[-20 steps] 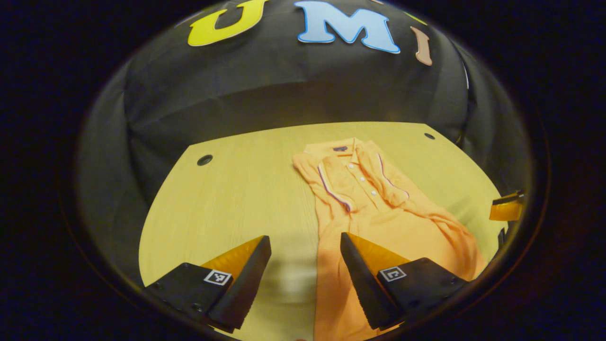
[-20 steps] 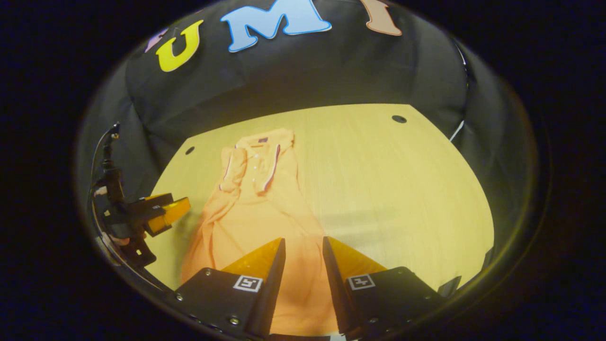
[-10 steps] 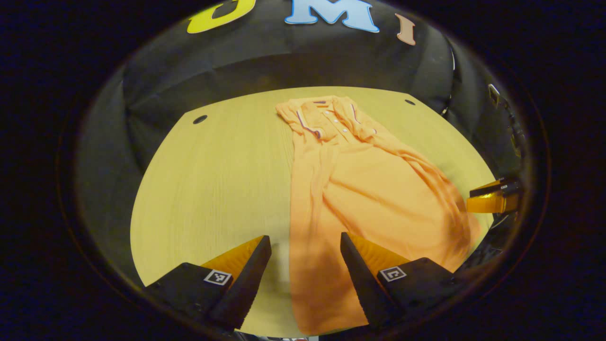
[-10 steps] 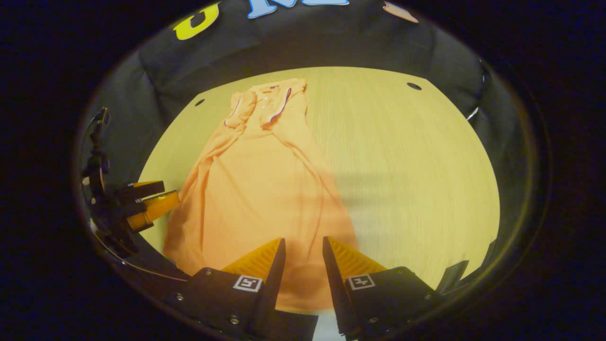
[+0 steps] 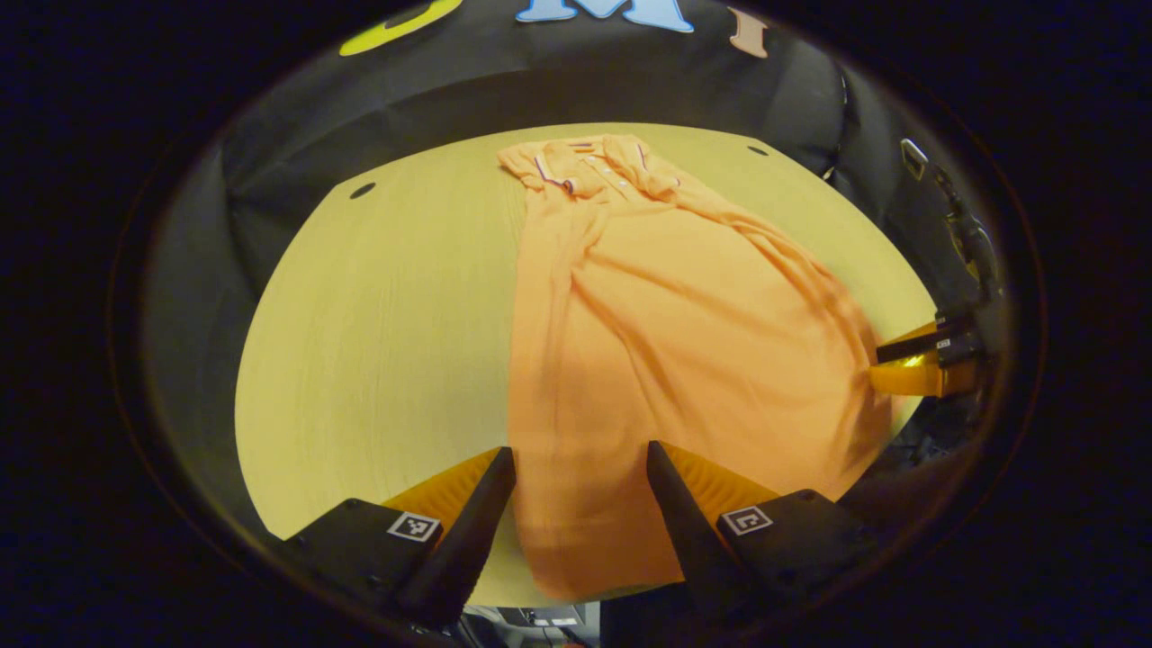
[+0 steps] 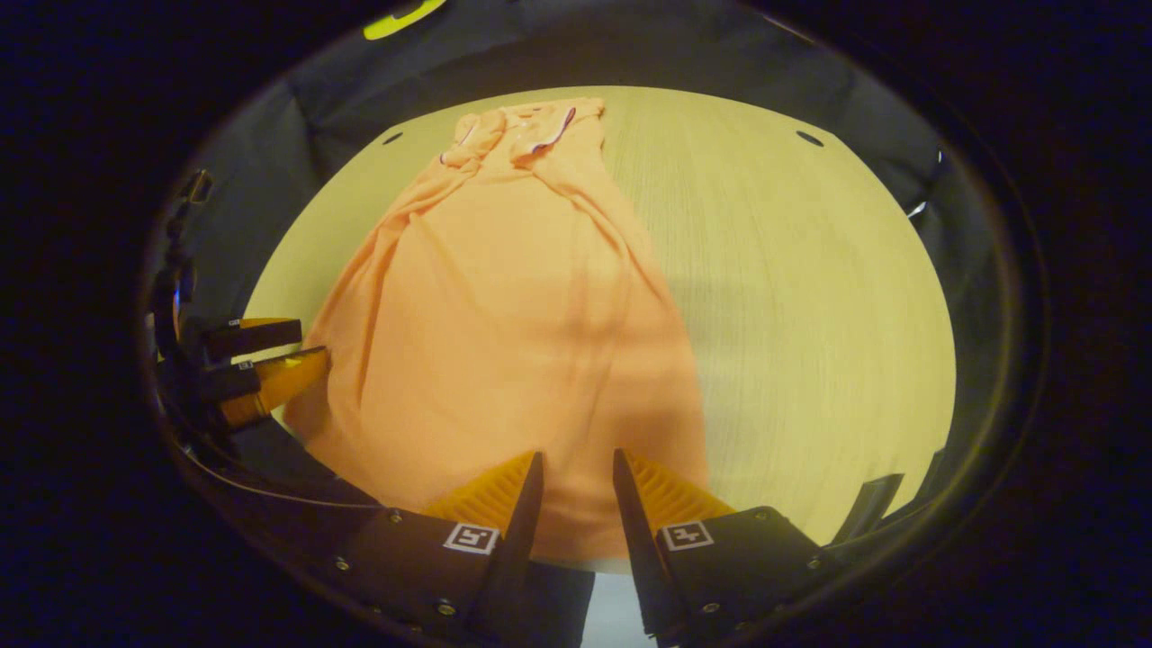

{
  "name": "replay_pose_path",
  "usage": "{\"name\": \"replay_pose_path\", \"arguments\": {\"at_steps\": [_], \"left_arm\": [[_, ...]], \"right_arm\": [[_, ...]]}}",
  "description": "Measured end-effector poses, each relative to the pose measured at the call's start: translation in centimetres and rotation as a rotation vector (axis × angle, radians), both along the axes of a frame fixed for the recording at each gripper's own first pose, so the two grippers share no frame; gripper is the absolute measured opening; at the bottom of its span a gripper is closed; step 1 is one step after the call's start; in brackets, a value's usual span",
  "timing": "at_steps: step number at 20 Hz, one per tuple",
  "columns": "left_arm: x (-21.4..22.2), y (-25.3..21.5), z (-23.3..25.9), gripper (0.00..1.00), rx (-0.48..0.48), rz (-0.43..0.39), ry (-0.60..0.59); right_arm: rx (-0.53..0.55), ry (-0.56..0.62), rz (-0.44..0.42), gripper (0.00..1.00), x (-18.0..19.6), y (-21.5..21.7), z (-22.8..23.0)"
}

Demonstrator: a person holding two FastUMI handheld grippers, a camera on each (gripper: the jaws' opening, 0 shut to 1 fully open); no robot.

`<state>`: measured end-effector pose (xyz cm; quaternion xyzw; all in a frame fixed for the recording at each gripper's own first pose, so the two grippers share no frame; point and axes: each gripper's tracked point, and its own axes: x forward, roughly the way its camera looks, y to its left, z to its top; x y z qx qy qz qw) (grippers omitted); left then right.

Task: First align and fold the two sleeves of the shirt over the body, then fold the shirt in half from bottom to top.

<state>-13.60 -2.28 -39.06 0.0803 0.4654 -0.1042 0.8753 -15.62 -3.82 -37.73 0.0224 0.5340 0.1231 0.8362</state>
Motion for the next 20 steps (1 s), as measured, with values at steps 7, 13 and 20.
{"name": "replay_pose_path", "arguments": {"at_steps": [7,13,20], "left_arm": [[-0.9,-0.5,-1.0,0.98,0.016,-0.002,0.03],[-0.9,-1.6,-1.1,0.82,0.001,-0.045,0.023],[-0.5,-1.7,-0.9,0.07,-0.03,-0.027,0.01]], "right_arm": [[-0.086,0.01,0.046,0.51,-0.3,-0.1,-1.0],[-0.109,0.013,0.062,0.53,-0.4,-0.2,-0.7],[-0.024,0.036,-0.001,0.0,0.2,0.5,-1.5]]}}
